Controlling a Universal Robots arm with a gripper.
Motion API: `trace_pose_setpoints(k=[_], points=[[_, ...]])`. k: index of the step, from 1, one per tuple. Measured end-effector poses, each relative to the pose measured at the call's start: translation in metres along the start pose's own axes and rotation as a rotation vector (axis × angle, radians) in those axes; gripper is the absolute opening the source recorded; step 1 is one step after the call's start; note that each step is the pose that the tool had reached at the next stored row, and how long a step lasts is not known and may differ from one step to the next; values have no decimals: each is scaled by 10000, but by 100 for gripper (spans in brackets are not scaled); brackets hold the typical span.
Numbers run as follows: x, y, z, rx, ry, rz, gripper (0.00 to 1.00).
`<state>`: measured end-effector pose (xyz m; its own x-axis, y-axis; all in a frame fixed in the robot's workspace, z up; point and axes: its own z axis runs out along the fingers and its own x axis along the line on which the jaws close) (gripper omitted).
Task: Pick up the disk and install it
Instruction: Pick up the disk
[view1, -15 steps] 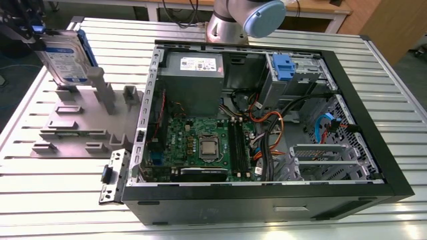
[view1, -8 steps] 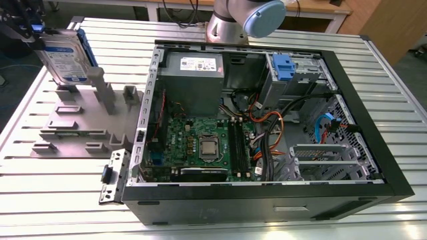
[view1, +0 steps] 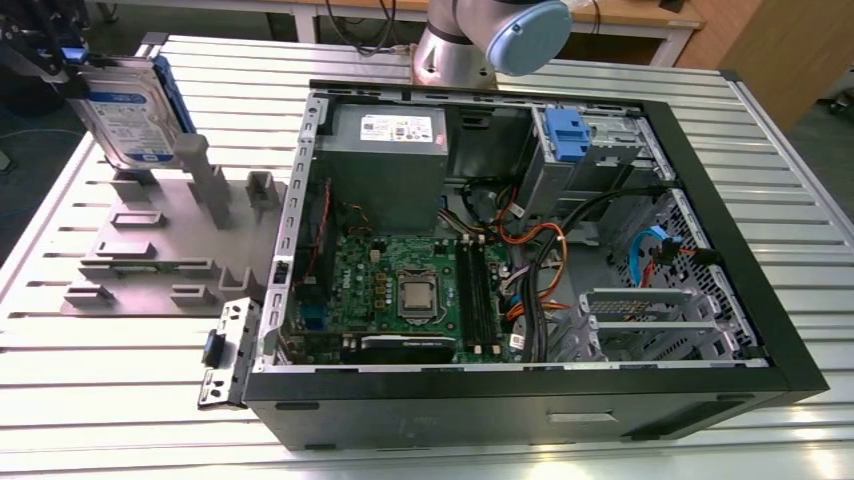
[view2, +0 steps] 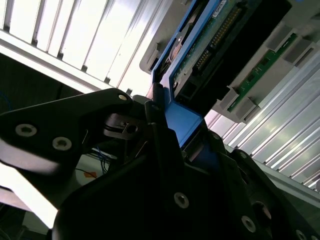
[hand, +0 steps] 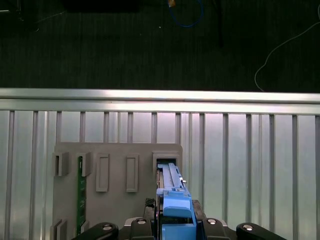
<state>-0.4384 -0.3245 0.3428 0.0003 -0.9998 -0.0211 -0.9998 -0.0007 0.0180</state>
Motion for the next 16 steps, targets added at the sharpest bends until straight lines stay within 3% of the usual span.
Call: trace_pose_setpoints(k=[16], points=[[0, 0, -23, 0, -1, 0, 36]])
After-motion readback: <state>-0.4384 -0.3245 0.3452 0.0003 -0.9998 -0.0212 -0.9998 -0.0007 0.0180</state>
